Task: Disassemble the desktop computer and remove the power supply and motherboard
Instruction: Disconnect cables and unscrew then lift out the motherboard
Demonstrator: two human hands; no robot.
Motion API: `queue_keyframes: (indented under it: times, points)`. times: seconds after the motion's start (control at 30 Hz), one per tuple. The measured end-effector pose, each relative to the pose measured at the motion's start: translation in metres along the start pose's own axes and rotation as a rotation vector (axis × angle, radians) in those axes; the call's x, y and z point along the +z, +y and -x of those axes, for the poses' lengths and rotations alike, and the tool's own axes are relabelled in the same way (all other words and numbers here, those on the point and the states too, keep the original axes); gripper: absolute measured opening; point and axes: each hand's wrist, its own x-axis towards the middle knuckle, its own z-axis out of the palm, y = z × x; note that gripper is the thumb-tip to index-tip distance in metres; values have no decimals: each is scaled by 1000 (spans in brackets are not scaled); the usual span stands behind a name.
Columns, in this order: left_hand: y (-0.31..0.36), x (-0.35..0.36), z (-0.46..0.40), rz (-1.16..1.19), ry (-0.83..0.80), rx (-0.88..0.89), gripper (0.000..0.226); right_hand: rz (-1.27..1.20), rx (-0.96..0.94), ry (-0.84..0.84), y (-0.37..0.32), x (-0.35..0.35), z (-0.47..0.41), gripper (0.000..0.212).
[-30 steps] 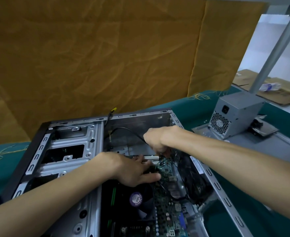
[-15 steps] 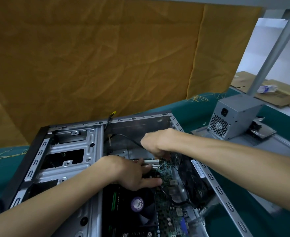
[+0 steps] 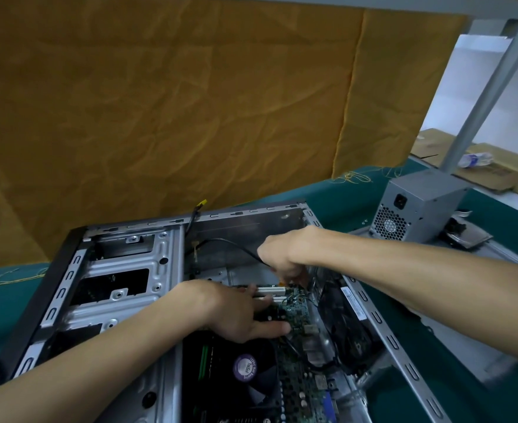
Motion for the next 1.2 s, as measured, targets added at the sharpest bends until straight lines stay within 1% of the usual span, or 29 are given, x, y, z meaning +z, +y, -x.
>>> queue_keyframes:
  times: [0.17, 0.3, 0.47, 0.63, 0.73, 0.8, 0.93, 1.07, 1.1, 1.2]
  points:
    - [3, -4, 0, -10, -18, -14, 91, 48, 4, 2, -14, -1, -5, 26]
    - [2, -1, 0, -13, -6, -12, 92, 26, -7, -12, -3, -1, 2, 29]
    - [3, -3, -2, -13, -20, -20, 93, 157, -14, -52, -22, -7, -6, 28]
    - [1, -1, -3, -16, -10, -6, 93, 2, -10, -18, 1, 0, 2, 23]
    - [1, -2, -4, -9, -13, -10, 94, 69, 2, -7, -12, -3, 0, 20]
    - [1, -2, -4, -9, -14, -15, 93, 97, 1, -25, -21, -5, -4, 22]
    - [2, -1, -3, -8, 0, -9, 93, 24, -8, 34, -6, 1, 2, 28]
    - [1, -1, -4, -9, -4, -17, 93, 74, -6, 8, -20, -3, -3, 18]
    - [1, -1, -3, -10, -2, -16, 94, 71, -1, 5, -20, -2, -5, 18]
    - [1, 0, -4, -5, 4, -9, 93, 7, 8, 24, -7, 2, 0, 28]
